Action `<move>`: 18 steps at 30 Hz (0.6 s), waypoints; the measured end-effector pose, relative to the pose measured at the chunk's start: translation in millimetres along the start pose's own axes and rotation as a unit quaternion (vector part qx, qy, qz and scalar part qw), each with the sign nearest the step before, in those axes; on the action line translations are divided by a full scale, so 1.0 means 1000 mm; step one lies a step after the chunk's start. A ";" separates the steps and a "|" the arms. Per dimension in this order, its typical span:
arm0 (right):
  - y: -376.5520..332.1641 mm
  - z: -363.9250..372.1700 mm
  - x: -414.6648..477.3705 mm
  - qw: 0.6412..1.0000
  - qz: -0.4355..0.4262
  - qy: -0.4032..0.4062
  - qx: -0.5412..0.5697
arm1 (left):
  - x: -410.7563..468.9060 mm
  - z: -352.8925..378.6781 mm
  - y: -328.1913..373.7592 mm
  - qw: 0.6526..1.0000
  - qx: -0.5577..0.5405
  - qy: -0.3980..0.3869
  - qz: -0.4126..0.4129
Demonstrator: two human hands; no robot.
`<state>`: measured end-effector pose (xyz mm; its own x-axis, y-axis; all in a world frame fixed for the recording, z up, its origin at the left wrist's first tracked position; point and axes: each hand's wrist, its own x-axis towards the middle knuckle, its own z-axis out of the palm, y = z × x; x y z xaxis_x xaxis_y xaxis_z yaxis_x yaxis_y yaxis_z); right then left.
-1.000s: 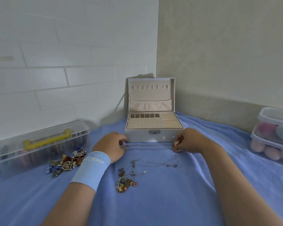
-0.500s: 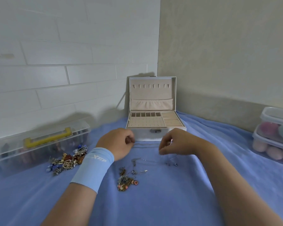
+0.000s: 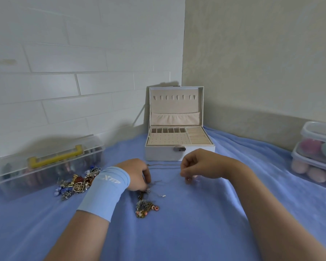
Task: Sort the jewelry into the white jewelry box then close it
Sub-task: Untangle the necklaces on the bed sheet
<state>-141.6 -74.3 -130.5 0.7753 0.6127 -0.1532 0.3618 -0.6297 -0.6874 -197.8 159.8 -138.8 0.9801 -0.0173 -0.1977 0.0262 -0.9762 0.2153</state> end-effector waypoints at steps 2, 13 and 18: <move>0.002 0.000 0.001 1.000 0.006 -0.005 -0.016 | 0.000 -0.002 -0.003 1.000 0.003 -0.015 -0.012; 0.001 -0.009 -0.006 0.966 0.146 -0.024 -0.212 | -0.008 -0.009 -0.013 0.997 0.019 -0.068 -0.041; -0.014 0.010 0.004 0.983 0.052 0.023 -0.177 | -0.003 -0.003 -0.001 0.996 -0.036 0.065 0.044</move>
<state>-148.6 -57.9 -128.2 0.8372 0.5190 -0.1725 0.4304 -0.8198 -0.3778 -200.4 161.2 -135.9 0.9963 -0.0701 -0.0504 -0.0521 -0.9538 0.2958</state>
